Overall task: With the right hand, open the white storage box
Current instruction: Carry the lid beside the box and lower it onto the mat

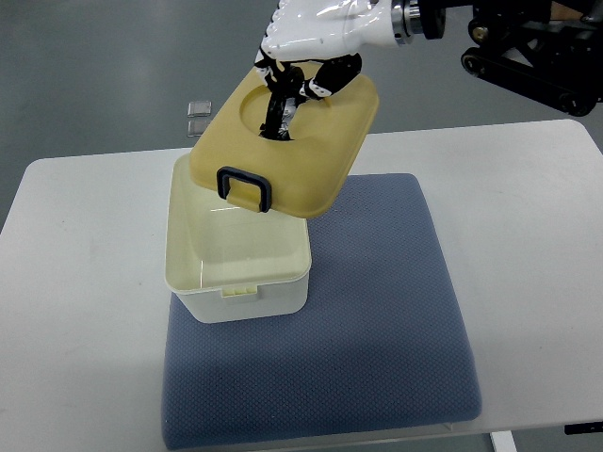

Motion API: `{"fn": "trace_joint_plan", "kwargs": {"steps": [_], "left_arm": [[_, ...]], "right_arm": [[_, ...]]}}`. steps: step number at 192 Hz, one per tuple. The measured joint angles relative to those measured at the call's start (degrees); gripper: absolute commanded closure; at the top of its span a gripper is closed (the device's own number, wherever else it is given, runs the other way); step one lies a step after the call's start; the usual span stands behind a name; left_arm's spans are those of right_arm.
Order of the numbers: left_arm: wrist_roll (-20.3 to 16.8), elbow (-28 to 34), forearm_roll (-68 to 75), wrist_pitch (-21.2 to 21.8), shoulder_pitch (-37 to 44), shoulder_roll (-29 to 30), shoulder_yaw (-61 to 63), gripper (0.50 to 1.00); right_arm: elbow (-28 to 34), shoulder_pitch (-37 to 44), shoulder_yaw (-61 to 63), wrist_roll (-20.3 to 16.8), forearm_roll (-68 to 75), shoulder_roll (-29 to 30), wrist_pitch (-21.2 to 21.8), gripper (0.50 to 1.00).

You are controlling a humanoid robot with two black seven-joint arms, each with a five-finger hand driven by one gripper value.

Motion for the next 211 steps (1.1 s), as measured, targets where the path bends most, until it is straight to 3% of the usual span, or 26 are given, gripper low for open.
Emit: {"fn": "trace_joint_plan", "kwargs": {"steps": [53, 84, 155, 211], "left_arm": [[0.0, 0.0, 0.0, 0.0, 0.0, 0.0, 0.0, 0.500], [0.0, 0.0, 0.0, 0.0, 0.0, 0.0, 0.0, 0.500], [0.0, 0.0, 0.0, 0.0, 0.0, 0.0, 0.0, 0.500], [0.0, 0.0, 0.0, 0.0, 0.0, 0.0, 0.0, 0.500]], "right_arm": [[-2.5, -7.4, 0.3, -0.3, 0.0, -10.0, 0.0, 1.000], [-3.2, -12.4, 0.3, -0.2, -0.1, -12.9, -0.6, 1.000], [-2.7, -21.3, 0.1, 3.0, -0.4, -11.8, -6.0, 1.000], [-2.2, -25.5, -0.4, 3.2, -1.3, -9.3, -13.9, 1.000]]}}
